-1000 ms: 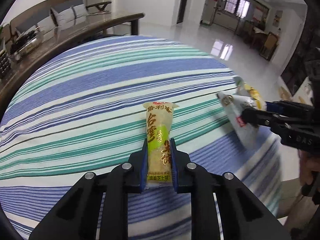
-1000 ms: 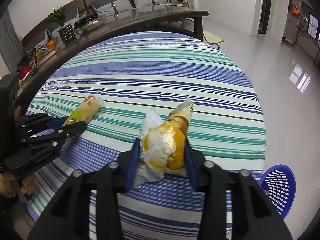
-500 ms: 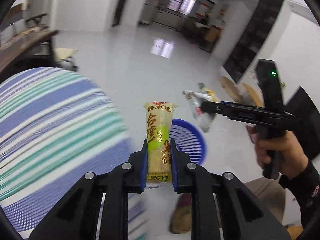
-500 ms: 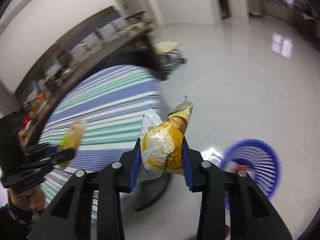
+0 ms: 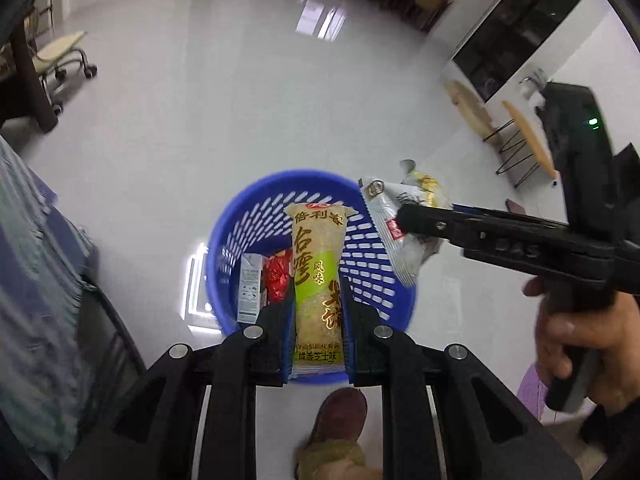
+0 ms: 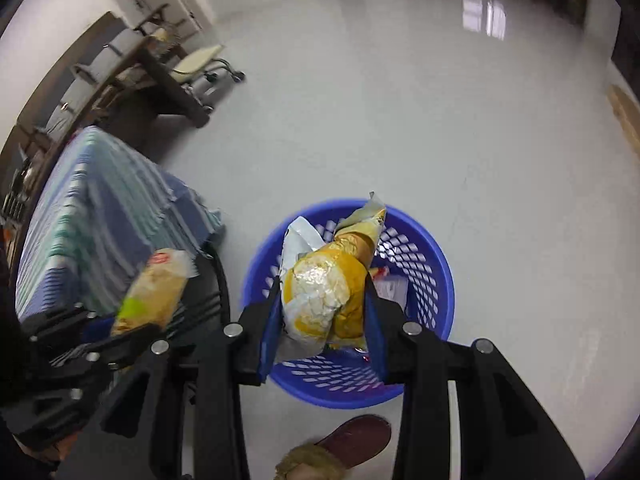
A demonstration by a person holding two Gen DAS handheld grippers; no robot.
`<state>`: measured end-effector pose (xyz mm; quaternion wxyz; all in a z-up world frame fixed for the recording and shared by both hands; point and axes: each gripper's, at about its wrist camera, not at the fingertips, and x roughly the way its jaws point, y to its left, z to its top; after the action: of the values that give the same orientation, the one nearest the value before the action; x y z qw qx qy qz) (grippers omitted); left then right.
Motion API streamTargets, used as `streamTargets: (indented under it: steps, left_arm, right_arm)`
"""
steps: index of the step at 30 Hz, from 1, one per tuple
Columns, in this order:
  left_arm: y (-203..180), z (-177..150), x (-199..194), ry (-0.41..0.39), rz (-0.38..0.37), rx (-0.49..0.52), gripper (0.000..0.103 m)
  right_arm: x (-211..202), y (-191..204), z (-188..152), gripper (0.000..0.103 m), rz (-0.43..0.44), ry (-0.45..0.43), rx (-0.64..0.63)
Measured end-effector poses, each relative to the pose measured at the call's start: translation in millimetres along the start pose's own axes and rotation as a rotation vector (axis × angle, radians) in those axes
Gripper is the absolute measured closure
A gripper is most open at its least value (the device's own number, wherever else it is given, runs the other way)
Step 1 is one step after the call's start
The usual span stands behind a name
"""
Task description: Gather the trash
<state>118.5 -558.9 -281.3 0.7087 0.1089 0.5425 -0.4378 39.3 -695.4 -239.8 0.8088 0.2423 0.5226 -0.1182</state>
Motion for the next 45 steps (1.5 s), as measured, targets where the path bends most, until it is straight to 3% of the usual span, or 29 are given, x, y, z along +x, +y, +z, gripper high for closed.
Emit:
streamTargets:
  steps: [3,6,7,8,9,13,19,23,26,27,28,30,32,34,38,45]
  left_arm:
    - [1.4,3.9,36.1,0.028,0.016,0.003,0.082]
    - [6.2,1.2,60.0,0.05,0.017,0.0,0.055]
    - [8.2,-1.4,61.1,0.043,0.031,-0.003,0.046]
    - [9.9,-3.9,58.2,0.031,0.035,-0.007,0.043]
    - [10.5,-6.0,56.1,0.023,0.037,-0.009,0.041]
    - [5.4,-11.6,18.0,-0.049,0.116,0.023,0.028]
    - [-42.6,-25.5,-86.7,-0.305,0.224,0.172,0.005]
    - [-79.7,-46.5,-153.8,-0.449,0.273,0.278,0.005]
    - [-91.5,-59.4,-184.2,-0.516,0.257,0.278,0.005]
    - [-92.0,-63.5,-187.7,-0.516,0.261,0.258,0.005]
    - [-91.6,-65.5,-187.9,-0.479,0.269,0.232,0.005]
    - [-95.1,-62.2,-180.4,-0.409,0.254,0.216,0.005]
    - [-94.0,-63.3,-175.4,-0.39,0.27,0.203,0.005]
    - [-92.9,-63.6,-172.6,-0.359,0.275,0.203,0.005]
    - [-82.4,-57.7,-162.4,-0.298,0.314,0.186,0.005]
    - [-60.2,-52.8,-144.6,-0.202,0.323,0.118,0.005]
  right_arm:
    - [24.3,-18.0,1.6,0.067,0.031,0.047,0.062]
    - [55.9,-38.2,4.0,0.064,0.04,0.102,0.109]
    - [62.6,-43.3,4.0,0.053,0.047,0.105,0.121]
    - [66.6,-46.1,7.8,0.027,0.048,0.097,0.138]
    - [65.2,-49.5,5.6,0.017,0.05,0.089,0.147]
    - [50.7,-51.2,10.1,0.013,0.049,0.039,0.157]
    - [-26.0,-35.5,8.1,0.005,-0.047,-0.121,0.088]
    - [-94.0,-16.7,-9.4,0.005,-0.097,-0.247,0.054]
    - [-134.4,1.4,-35.9,0.005,-0.144,-0.347,0.014]
    - [-151.8,9.2,-50.2,0.005,-0.181,-0.41,0.004]
    - [-151.8,9.2,-50.2,0.005,-0.181,-0.41,0.004]
    - [-183.2,24.3,-77.2,0.005,-0.238,-0.568,0.002]
    - [-195.0,34.3,-94.9,0.005,-0.295,-0.631,0.01]
    - [-192.7,39.1,-100.2,0.005,-0.296,-0.595,-0.012]
    - [-180.5,34.0,-105.6,0.005,-0.21,-0.508,0.043]
    - [-153.0,46.8,-113.5,0.005,-0.238,-0.347,0.003]
